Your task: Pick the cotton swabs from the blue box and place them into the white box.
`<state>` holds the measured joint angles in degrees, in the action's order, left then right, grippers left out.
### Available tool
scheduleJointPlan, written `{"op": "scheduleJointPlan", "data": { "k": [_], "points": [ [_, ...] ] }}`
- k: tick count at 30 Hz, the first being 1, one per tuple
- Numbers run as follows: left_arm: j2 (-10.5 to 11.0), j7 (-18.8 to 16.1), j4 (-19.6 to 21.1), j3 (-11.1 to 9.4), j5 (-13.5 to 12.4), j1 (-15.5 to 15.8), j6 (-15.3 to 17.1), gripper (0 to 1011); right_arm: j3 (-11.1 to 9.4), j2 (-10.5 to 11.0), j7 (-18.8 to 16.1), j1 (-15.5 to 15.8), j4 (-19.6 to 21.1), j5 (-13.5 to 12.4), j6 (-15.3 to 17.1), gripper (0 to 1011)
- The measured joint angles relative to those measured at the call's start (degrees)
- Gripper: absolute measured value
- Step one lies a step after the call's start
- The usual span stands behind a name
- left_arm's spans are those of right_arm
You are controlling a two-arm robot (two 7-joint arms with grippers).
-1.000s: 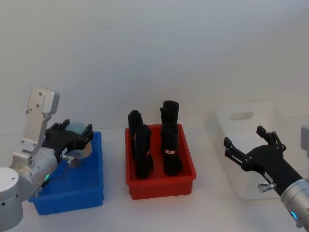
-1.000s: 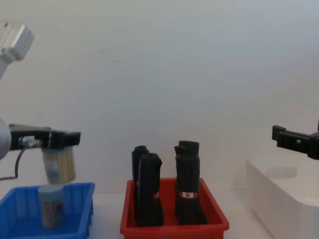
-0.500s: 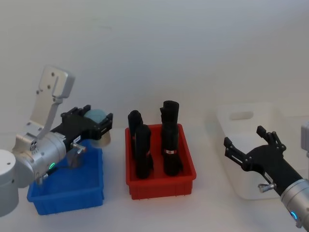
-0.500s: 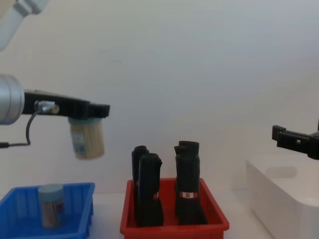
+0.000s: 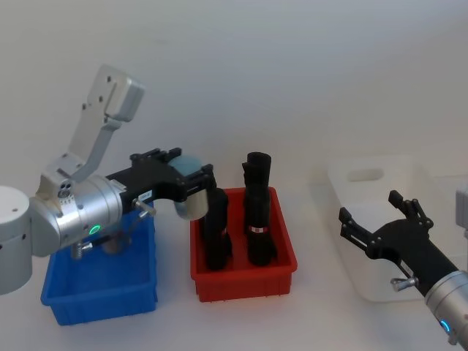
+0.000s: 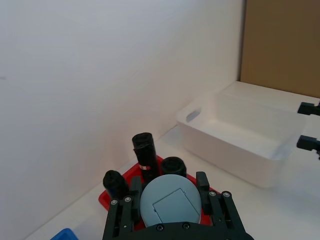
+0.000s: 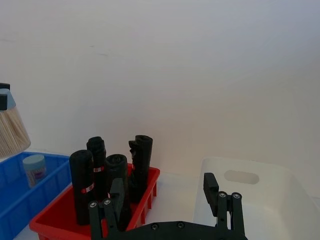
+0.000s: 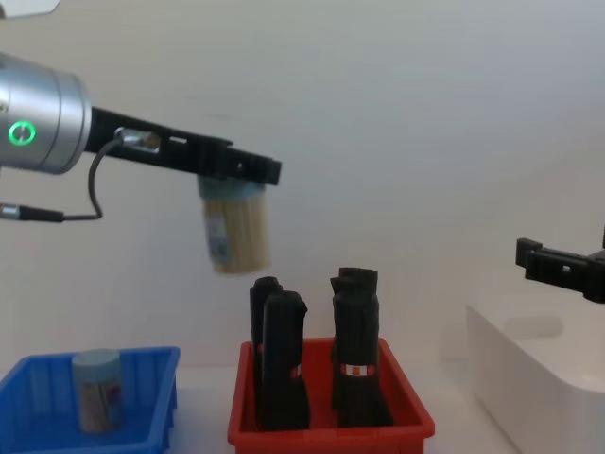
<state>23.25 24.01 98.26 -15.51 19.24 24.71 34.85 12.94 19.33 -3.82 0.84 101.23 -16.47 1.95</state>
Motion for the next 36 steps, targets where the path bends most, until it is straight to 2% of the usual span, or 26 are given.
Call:
{"op": "scheduleJointPlan", "data": {
  "k": [6, 14, 27, 36],
  "points": [
    [-0.65, 2.96, 0.18, -0.44, 0.24, 1.62, 2.19, 669, 0.00, 0.00, 0.00, 0.00, 0.00, 0.00, 0.00, 1002],
    [-1.15, 5.20, 0.34, -0.77, 0.43, 2.87, 3.79, 669, 0.00, 0.00, 0.00, 0.00, 0.00, 0.00, 0.00, 1002],
    [-1.46, 6.68, 0.41, -0.98, 0.53, 3.70, 4.88, 669, 0.04, -0.01, -0.08, 0.12, 0.20, 0.02, 0.10, 1002],
    [-1.55, 7.12, 0.47, -1.04, 0.59, 3.95, 5.21, 669, 0.41, 0.44, -2.29, 1.19, 1.79, -0.06, 0.72, 1002]
  ]
}}
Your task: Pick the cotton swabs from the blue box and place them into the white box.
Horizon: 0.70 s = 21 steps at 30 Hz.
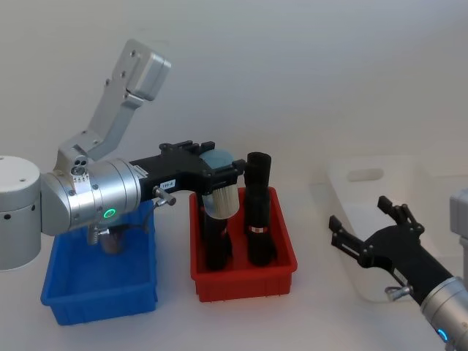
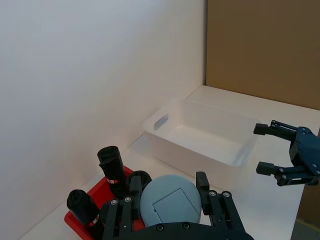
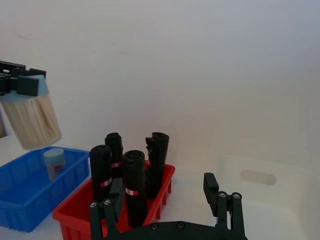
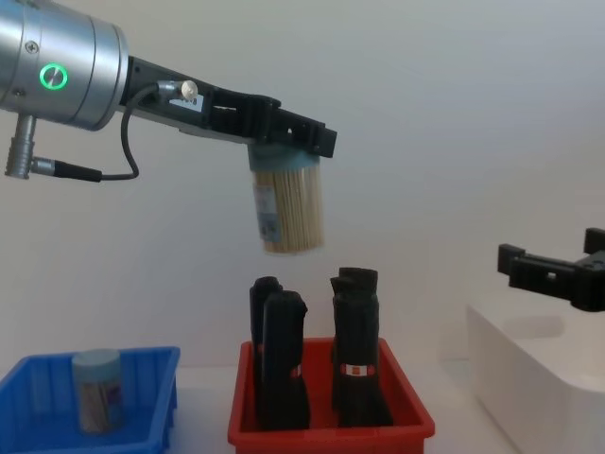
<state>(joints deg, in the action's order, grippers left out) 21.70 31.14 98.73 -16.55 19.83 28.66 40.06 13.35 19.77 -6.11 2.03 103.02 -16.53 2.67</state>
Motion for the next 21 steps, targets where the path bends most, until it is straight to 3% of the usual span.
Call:
{"op": "scheduleJointPlan", "data": {
  "k": [12, 21],
  "points": [
    [-0.06, 0.27, 0.00, -0.06, 0.02, 0.14, 0.18, 669, 0.42, 1.00, -7.72, 0.20, 1.25, -0.80, 0.51, 1002],
    [-0.09, 0.34, -0.01, -0.06, 0.01, 0.18, 0.23, 669, 0.97, 0.02, -15.33, -3.50, -0.59, -0.73, 1.18, 1002]
  ]
}}
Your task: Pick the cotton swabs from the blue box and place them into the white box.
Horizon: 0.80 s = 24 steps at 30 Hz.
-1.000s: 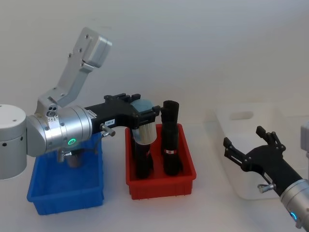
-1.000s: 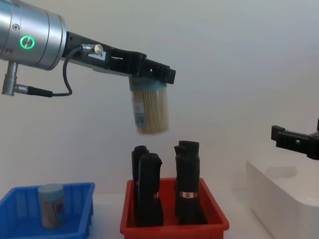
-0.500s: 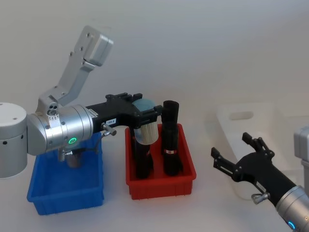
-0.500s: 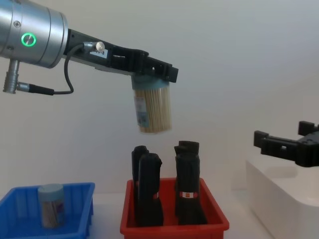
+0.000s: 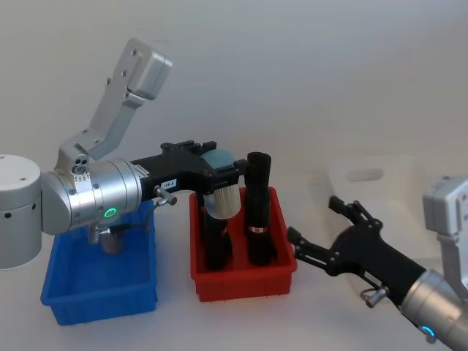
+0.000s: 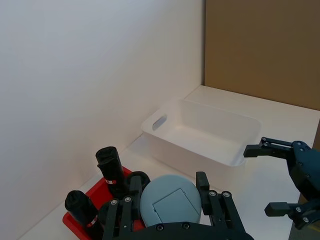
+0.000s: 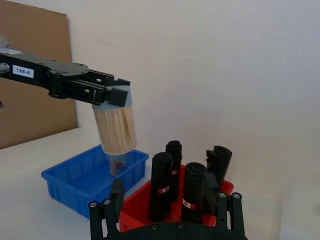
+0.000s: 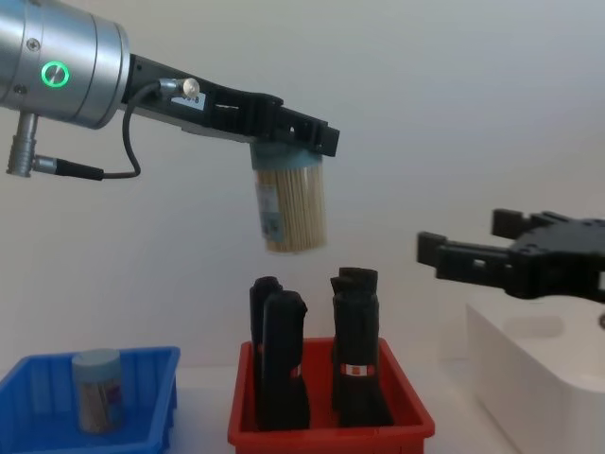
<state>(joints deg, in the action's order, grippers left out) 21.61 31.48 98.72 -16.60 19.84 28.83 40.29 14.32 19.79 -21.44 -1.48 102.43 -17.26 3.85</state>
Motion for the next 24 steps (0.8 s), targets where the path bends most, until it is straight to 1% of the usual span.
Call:
{"op": "scheduleJointPlan", "data": {
  "k": [2, 3, 4, 6, 9, 11, 12, 15, 16, 19, 24],
  "points": [
    [0.00, 0.01, 0.00, 0.00, 0.00, 0.01, 0.01, 669, 0.22, -0.61, -1.68, -1.43, -1.00, 0.25, 0.22, 1002],
    [0.00, 0.01, 0.00, 0.00, 0.00, 0.02, 0.02, 669, 0.22, -0.61, -1.68, -1.43, -1.00, 0.25, 0.22, 1002],
    [0.00, 0.02, 0.00, 0.00, 0.00, 0.02, 0.02, 669, 0.36, -1.02, -2.90, -2.31, -1.60, 0.48, 0.39, 1002],
    [0.00, 0.03, 0.00, 0.00, 0.00, 0.03, 0.02, 669, 0.51, -1.42, -3.85, -3.20, -2.23, 0.69, 0.50, 1002],
    [0.00, 0.05, 0.00, 0.00, 0.00, 0.04, 0.03, 669, 0.93, -2.49, -6.08, -5.51, -4.09, 1.28, 0.81, 1002],
    [0.00, 0.07, 0.00, 0.00, 0.00, 0.04, 0.03, 669, 1.04, -2.83, -6.81, -6.20, -4.67, 1.52, 0.91, 1002],
    [0.00, 0.07, 0.00, 0.00, 0.00, 0.04, 0.03, 669, 1.23, -3.28, -7.57, -7.08, -5.51, 1.80, 1.04, 1002],
    [0.00, 0.07, 0.00, 0.00, 0.00, 0.04, 0.03, 669, 1.56, -4.08, -8.81, -8.61, -6.90, 2.36, 1.35, 1002],
    [0.00, 0.08, 0.00, 0.00, 0.00, 0.04, 0.03, 669, 1.56, -4.08, -8.81, -8.61, -6.90, 2.36, 1.35, 1002],
    [0.00, 0.08, 0.00, 0.00, 0.00, 0.04, 0.03, 669, 1.98, -5.02, -9.96, -10.33, -8.54, 2.99, 1.82, 1002],
    [0.00, 0.08, 0.00, 0.00, 0.00, 0.04, 0.03, 669, 2.51, -6.00, -11.23, -12.04, -10.32, 3.69, 2.54, 1002]
  ]
}}
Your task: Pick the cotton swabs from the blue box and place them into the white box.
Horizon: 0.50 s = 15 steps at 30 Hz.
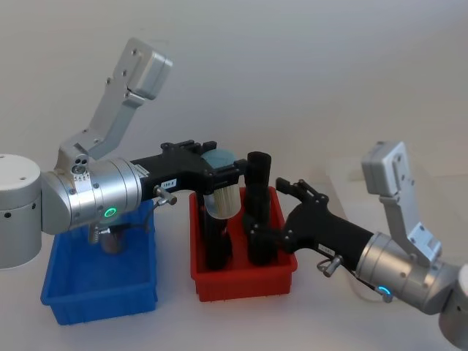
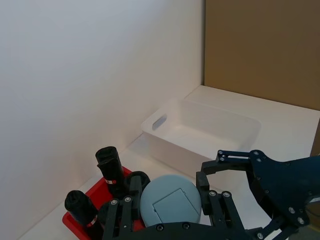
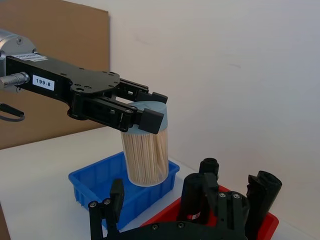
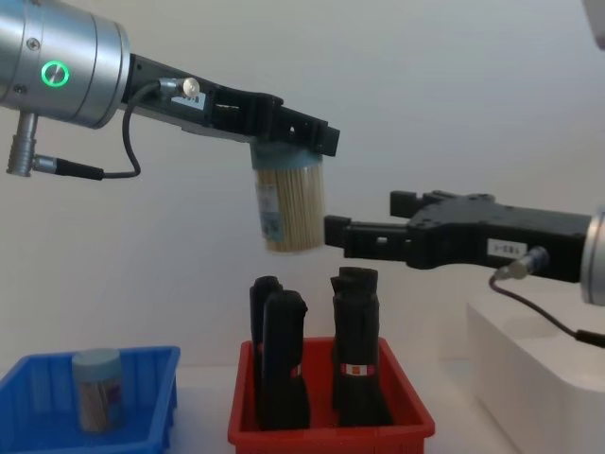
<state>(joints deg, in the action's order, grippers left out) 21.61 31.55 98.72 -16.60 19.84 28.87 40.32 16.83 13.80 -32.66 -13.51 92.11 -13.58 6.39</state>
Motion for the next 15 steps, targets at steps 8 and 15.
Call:
{"op": "scheduleJointPlan", "data": {
  "k": [8, 15],
  "points": [
    [0.00, 0.00, 0.00, 0.00, 0.00, 0.00, 0.00, 669, 0.96, -1.58, -2.10, -2.44, -2.74, 0.36, 1.00, 1002],
    [0.00, 0.00, 0.00, 0.00, 0.00, 0.00, 0.00, 669, 1.58, -2.58, -2.99, -3.84, -4.46, 0.20, 1.41, 1002]
  ]
}}
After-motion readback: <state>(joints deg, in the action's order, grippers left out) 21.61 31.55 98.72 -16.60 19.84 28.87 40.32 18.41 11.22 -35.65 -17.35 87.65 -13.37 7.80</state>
